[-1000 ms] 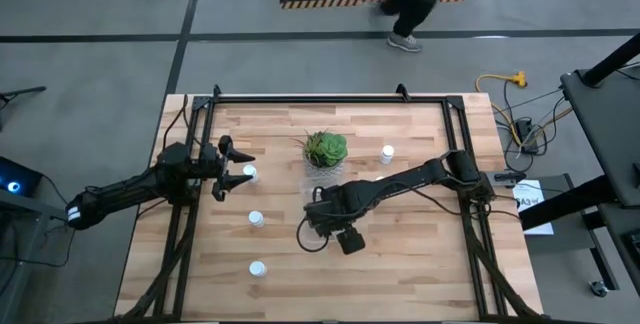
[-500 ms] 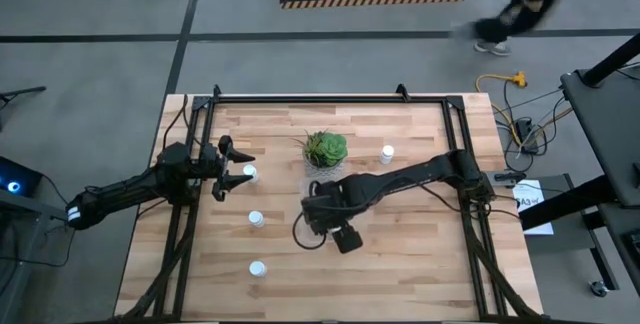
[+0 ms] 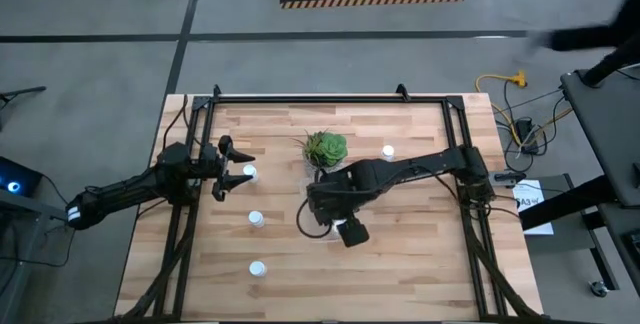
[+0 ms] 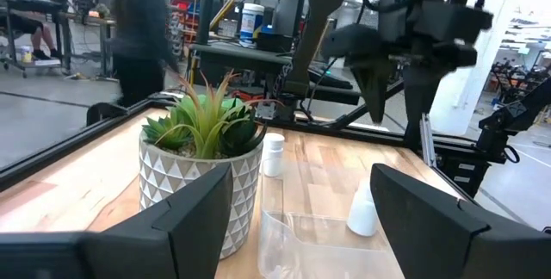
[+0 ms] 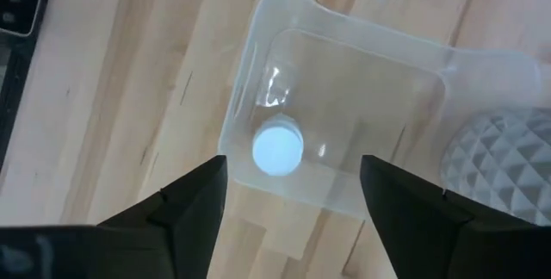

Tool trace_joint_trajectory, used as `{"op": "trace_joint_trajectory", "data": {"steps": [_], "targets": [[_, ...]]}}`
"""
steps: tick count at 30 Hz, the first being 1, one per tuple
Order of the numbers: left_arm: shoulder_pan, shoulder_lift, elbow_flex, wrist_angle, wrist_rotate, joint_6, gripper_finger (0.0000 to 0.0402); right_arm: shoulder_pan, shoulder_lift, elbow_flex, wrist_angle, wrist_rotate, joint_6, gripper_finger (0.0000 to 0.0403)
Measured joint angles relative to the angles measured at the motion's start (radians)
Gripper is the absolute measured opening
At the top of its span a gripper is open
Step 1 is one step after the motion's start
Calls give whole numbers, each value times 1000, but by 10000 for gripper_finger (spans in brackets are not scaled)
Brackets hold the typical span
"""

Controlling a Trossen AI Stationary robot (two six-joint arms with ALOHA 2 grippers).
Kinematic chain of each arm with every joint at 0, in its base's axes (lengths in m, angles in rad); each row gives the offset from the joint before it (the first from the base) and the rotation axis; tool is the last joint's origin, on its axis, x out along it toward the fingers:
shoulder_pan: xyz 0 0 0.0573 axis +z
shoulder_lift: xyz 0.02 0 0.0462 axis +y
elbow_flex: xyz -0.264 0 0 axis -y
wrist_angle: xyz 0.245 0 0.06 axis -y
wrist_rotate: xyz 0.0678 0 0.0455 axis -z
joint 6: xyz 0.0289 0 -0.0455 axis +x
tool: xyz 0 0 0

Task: Pick and place pill bottles into a basket
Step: Put the pill bottle into the bin

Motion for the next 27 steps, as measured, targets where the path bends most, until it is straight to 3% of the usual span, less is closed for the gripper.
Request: {"op": "trace_joint_trajectory", "data": {"steps": [6,19,27], "targets": [[0,-1,0,0,0,0,258,-34,-100,-104,-2,2,-1,255],[0,-1,0,0,0,0,258,-151,-415,-545,149,1,24,259],[0,-1,0,0,0,0,258,-235,-524,-721,205,1,-14,266]]}}
